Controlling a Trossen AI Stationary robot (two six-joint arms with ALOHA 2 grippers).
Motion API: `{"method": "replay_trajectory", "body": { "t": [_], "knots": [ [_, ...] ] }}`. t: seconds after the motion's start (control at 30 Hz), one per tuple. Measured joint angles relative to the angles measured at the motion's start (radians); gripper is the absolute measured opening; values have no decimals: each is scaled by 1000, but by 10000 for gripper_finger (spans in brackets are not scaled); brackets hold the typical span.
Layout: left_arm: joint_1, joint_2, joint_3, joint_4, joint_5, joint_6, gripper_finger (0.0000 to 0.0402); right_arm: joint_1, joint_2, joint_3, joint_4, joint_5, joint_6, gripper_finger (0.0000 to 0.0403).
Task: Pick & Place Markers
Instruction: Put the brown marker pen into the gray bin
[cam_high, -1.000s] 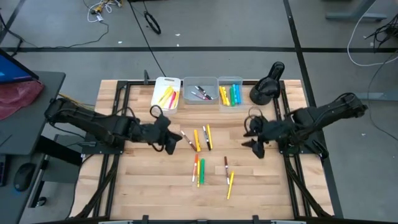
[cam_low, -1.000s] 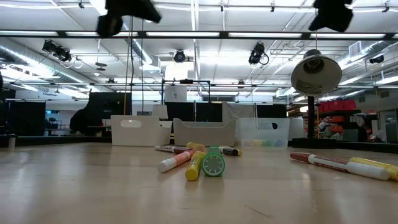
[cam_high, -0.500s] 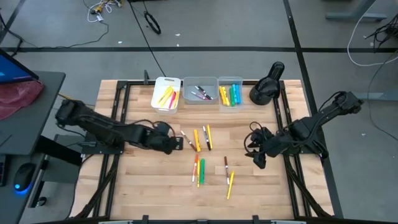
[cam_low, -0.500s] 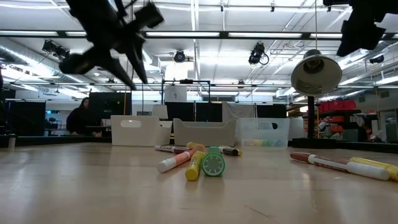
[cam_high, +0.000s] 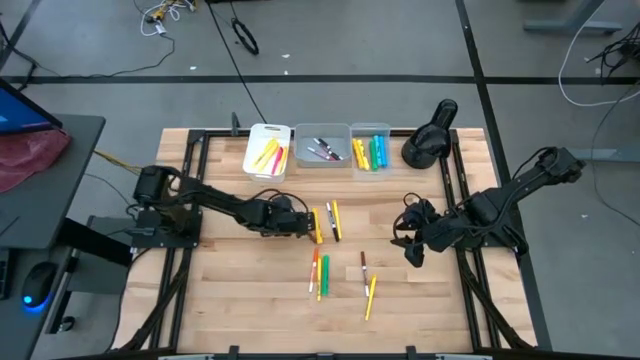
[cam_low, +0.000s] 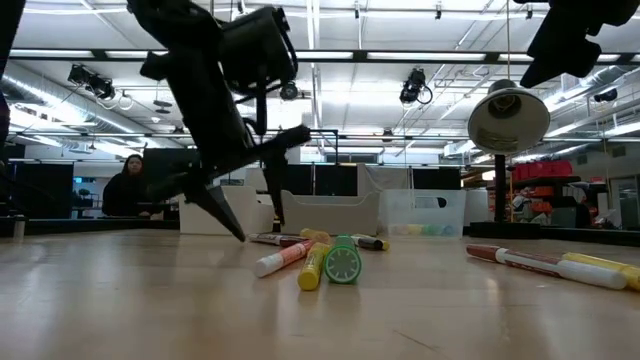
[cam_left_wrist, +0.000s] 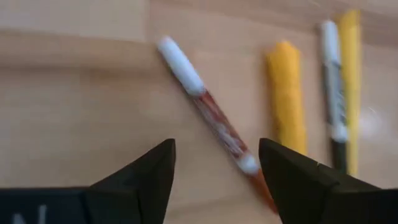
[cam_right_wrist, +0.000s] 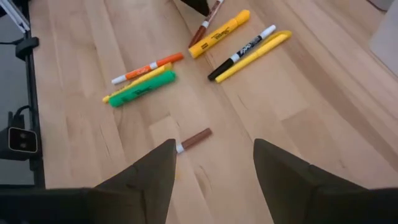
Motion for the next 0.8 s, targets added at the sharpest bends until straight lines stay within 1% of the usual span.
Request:
{"method": "replay_trajectory", "body": {
  "t": [0.17,0.43,0.63,0.73,0.8],
  "knots": [
    [10,30,5,-20,-36,12,210,0,0,0,9,-4,0,217],
    [14,41,8,-125,-37,60,166,0,0,0,12,-3,4,217],
    [16,28,4,-175,-19,60,134,0,0,1,14,52,24,217],
    [18,8,0,-169,-22,48,128,0,0,1,14,57,27,217],
    [22,6,-1,-148,-26,47,134,0,0,1,13,58,27,217]
  ]
}}
